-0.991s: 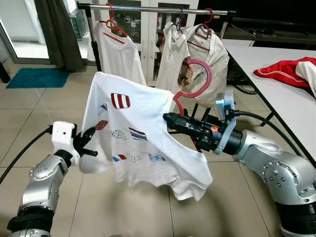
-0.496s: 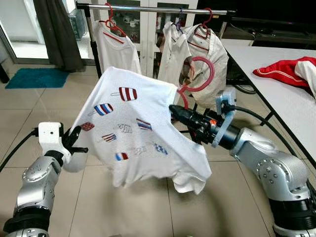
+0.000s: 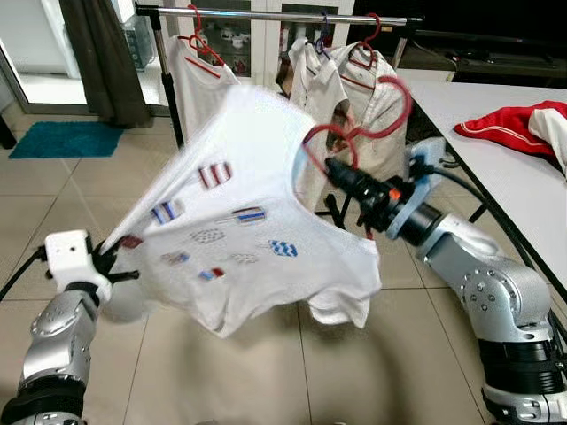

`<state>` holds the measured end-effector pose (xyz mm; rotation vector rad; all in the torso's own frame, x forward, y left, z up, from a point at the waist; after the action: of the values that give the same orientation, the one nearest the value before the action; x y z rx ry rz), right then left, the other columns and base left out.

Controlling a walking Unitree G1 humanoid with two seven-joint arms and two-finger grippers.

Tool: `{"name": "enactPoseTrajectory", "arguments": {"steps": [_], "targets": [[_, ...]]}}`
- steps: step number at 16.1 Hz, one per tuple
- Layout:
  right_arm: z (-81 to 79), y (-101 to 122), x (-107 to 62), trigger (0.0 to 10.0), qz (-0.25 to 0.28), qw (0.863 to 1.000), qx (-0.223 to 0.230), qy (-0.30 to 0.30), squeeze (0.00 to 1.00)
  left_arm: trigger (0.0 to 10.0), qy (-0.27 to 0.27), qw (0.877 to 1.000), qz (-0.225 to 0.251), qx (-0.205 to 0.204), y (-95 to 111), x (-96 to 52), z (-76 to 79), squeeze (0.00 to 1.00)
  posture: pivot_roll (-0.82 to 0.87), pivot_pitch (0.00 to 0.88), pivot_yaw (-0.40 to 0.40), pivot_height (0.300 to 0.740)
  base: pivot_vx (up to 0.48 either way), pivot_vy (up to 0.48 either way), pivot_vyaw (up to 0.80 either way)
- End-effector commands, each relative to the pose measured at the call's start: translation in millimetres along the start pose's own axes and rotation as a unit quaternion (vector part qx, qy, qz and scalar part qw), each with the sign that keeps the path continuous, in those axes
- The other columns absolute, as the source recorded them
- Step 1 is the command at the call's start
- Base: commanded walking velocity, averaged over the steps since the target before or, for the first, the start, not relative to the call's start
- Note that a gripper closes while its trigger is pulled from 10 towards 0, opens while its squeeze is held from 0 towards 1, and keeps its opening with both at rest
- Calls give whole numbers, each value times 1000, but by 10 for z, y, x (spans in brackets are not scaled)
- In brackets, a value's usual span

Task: Hang hanger

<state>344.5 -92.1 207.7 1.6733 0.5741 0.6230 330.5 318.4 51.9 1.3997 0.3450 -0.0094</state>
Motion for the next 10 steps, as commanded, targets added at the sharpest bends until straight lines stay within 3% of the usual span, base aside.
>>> {"name": "enactPoseTrajectory", "arguments": {"steps": [1, 6, 8, 9, 10], "targets": [[89, 147, -30, 10000, 26, 999, -13, -20, 0, 0, 12, 1000, -9, 2, -43, -19, -59, 0, -126, 0, -43, 719, 0, 0, 0], [102, 145, -16, 10000, 26, 999, -10, -22, 0, 0, -20, 1000, -18, 0, -158, -58, 123, 0, -124, 0, -45, 719, 0, 0, 0], [68, 111, -6, 10000, 17, 1000, -7, -13, 0, 0, -61, 998, -11, -7, -148, -72, 308, 0, -122, 0, -51, 719, 0, 0, 0], [63, 99, -8, 10000, 15, 1000, -8, -12, 0, 3804, -59, 998, -6, 4, -126, -70, 315, 0, -122, 0, -51, 719, 0, 0, 0], [63, 79, -8, 10000, 9, 1000, -12, -13, 0, 10000, -73, 997, -2, -5, -92, -70, 354, 0, -120, 0, -49, 719, 0, 0, 0]]}}
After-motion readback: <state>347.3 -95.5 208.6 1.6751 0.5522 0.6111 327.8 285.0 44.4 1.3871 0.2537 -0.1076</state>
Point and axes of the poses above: a point about 5 cm out from each wrist's last joint towards the gripper, its own x axis pointing out of the wrist towards the gripper, its own y axis along the axis of the wrist's last joint, z = x × y, the point moved 6 cm from there along x, pointing out of the wrist towards the gripper, and after that the axes turned 6 degrees about -x, right-handed, at the moved point
